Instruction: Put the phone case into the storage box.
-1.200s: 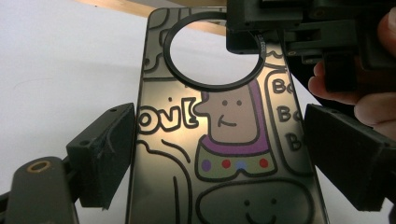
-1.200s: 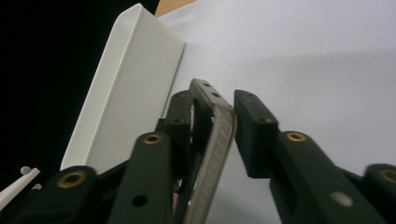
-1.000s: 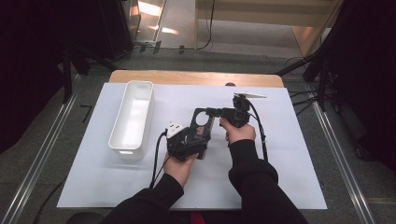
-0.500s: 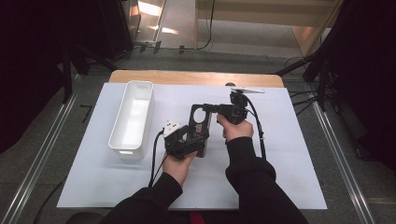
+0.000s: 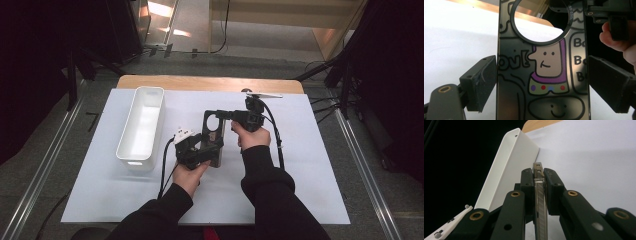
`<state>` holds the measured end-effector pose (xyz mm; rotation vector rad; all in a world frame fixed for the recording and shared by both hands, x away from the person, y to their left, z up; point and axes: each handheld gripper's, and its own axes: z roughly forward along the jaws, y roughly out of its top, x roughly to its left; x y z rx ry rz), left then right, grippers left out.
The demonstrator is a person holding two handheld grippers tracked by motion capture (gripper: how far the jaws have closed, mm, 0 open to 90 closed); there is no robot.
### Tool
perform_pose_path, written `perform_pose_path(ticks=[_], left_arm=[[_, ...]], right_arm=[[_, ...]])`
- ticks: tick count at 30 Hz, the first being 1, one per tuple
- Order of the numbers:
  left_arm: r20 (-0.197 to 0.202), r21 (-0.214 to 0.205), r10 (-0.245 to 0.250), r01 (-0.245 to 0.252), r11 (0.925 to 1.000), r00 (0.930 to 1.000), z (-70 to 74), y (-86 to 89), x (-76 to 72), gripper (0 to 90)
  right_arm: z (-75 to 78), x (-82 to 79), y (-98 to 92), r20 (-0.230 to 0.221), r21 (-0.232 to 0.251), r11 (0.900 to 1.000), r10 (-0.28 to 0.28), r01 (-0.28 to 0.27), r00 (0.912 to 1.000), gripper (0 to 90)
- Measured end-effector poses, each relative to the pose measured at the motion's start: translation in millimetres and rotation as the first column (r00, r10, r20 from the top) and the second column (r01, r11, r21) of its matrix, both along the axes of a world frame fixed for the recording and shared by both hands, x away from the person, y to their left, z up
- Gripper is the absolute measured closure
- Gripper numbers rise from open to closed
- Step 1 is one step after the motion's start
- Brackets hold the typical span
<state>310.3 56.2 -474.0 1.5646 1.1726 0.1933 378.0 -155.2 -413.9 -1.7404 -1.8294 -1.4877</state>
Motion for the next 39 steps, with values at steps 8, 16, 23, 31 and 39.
perform_pose_path(ticks=[8, 16, 23, 31, 39], left_arm=[[-0.017, -0.015, -0.022, 0.022, 0.9996, 0.9996, -0.3, -0.3, 3.0, 11.5], [-0.055, -0.025, -0.085, 0.084, 0.9961, 0.9948, -0.6, 1.8, 6.1, 0.6], [-0.034, 0.030, -0.104, 0.105, 0.9940, 0.9940, 6.2, 0.7, 4.0, 0.3], [-0.026, 0.059, -0.106, 0.107, 0.9925, 0.9941, 19.8, 6.9, 1.0, 0.3], [-0.060, 0.066, -0.121, 0.125, 0.9899, 0.9908, 25.8, 12.5, 4.0, 0.3]], right_arm=[[1.5, -0.3, -1.1, 0.007, -0.008, 1.0000, 0.005, -0.005, 1.0000, 77.9], [1.5, -0.3, -1.9, 0.010, 0.004, 0.9999, 0.011, -0.011, 0.9999, 77.9], [1.3, -0.3, -3.0, 0.013, -0.006, 0.9998, 0.019, -0.019, 0.9997, 77.9], [-2.5, -2.0, -10.9, 0.024, -0.015, 0.9997, 0.018, -0.018, 0.9995, 77.8], [-4.6, -4.5, -20.1, 0.028, -0.026, 0.9996, 0.015, -0.014, 0.9995, 77.8]])
